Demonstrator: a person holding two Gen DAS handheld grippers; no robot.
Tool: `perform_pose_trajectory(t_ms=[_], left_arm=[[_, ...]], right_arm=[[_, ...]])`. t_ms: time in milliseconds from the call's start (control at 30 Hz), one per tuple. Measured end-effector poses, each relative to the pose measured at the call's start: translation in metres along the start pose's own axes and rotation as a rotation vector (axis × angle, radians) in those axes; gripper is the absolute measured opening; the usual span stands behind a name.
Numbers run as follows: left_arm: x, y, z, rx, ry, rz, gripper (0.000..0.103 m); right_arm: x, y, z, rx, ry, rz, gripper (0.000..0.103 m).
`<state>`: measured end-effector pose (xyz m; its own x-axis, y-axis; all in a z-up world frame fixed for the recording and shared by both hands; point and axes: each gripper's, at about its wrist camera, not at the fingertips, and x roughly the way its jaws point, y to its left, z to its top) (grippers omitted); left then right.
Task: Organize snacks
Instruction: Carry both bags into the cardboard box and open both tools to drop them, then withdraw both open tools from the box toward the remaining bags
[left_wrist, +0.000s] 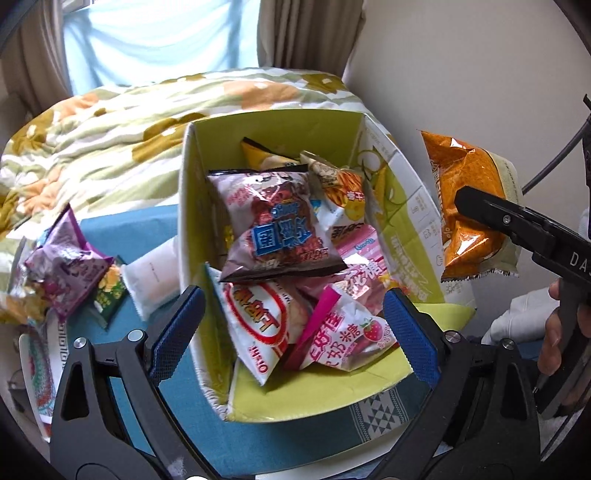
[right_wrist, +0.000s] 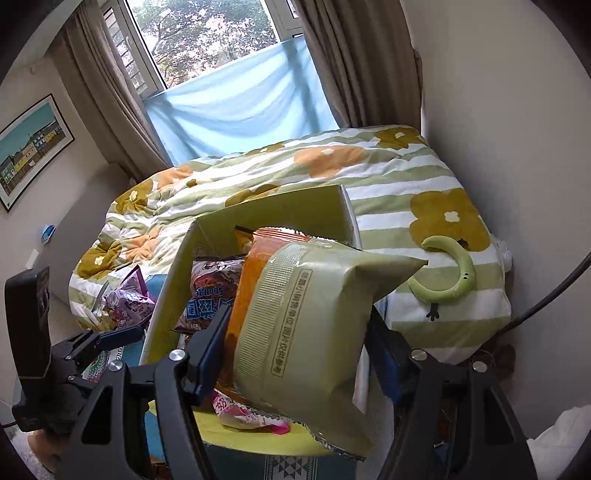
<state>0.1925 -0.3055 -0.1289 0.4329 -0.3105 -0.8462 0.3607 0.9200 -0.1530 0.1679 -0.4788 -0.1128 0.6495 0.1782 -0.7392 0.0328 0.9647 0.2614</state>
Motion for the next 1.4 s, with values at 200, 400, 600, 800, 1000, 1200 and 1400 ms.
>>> perform_pose_trajectory(t_ms=[200,400,600,800,1000,1200,1400], left_arm=[[-0.004,0.02,-0.002,-0.029,0.003,0.06,0.096],[-0.004,0.026,-0.004,-0.033,0.011,0.084,0.096],[-0.006,0.026,-0.009,-0.038,0.013,0.074,0.096],[-0.014,0.028,-0.016,-0.05,0.004,0.066,0.096],[-0.035,0.029,-0.024,-0.067,-0.033,0.071,0.096],[-0.059,0.036,-0.033,-0.117,-0.076,0.08,0.096],[-0.089,0.05,-0.049,-0.17,-0.118,0.131,0.096]], right_arm=[[0.032,0.01,0.011,-0.056,0.061,0.051,0.066],[0.053,0.01,0.012,-0.054,0.088,0.017,0.071],[0.044,0.004,0.004,-0.039,0.027,-0.002,0.103],[0.028,0.007,-0.008,-0.052,0.01,-0.012,0.103],[0.011,0.018,-0.012,-0.085,0.014,-0.023,0.103],[-0.009,0.04,-0.012,-0.142,-0.012,0.016,0.103],[-0.022,0.072,-0.007,-0.205,-0.039,0.08,0.103]])
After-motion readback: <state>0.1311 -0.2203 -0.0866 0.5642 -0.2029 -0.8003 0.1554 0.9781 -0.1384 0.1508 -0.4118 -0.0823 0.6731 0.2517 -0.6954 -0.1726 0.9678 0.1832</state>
